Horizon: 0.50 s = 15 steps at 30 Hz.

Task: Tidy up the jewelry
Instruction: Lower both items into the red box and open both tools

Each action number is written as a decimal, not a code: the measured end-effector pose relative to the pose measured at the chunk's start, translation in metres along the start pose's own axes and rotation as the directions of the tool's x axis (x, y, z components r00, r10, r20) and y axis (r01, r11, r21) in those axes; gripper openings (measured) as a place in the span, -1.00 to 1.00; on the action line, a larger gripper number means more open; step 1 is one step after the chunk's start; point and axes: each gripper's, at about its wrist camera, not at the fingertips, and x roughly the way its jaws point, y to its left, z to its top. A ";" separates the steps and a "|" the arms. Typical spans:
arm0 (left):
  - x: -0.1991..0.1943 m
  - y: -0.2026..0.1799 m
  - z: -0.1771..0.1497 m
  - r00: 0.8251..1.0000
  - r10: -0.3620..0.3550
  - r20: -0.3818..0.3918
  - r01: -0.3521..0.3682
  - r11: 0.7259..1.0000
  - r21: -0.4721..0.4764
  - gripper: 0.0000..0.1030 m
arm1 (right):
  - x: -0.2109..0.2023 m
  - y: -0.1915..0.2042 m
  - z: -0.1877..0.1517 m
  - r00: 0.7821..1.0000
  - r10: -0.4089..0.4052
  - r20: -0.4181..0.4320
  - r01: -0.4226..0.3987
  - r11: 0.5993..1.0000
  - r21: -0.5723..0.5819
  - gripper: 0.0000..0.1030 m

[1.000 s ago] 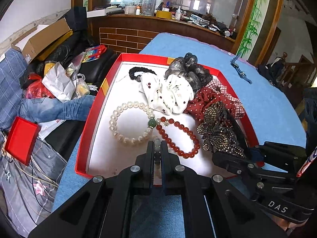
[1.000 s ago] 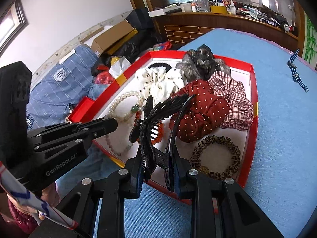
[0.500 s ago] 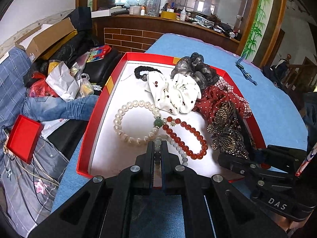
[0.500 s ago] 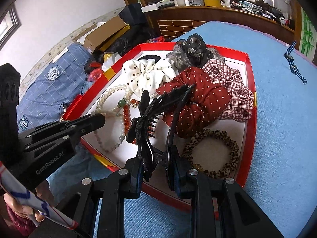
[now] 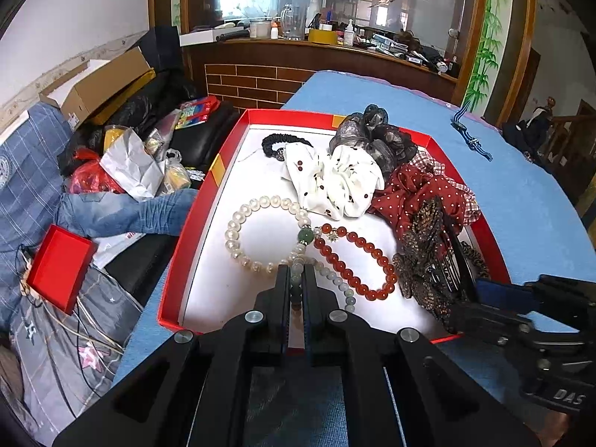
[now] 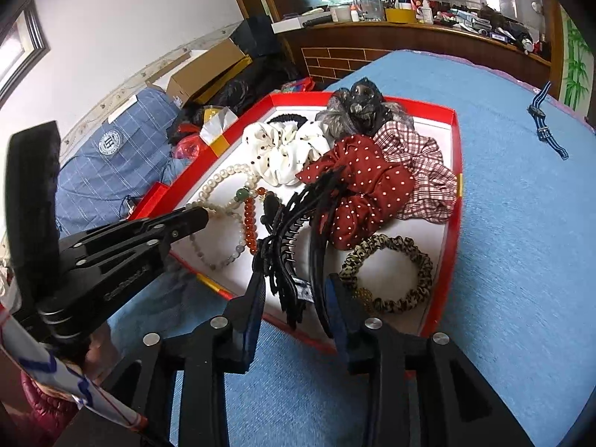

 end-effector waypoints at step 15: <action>-0.017 -0.017 -0.004 0.995 0.085 0.059 -0.087 0.995 0.042 -0.36 | -0.050 -0.015 -0.018 0.997 -0.003 0.080 0.000 0.999 0.037 -0.06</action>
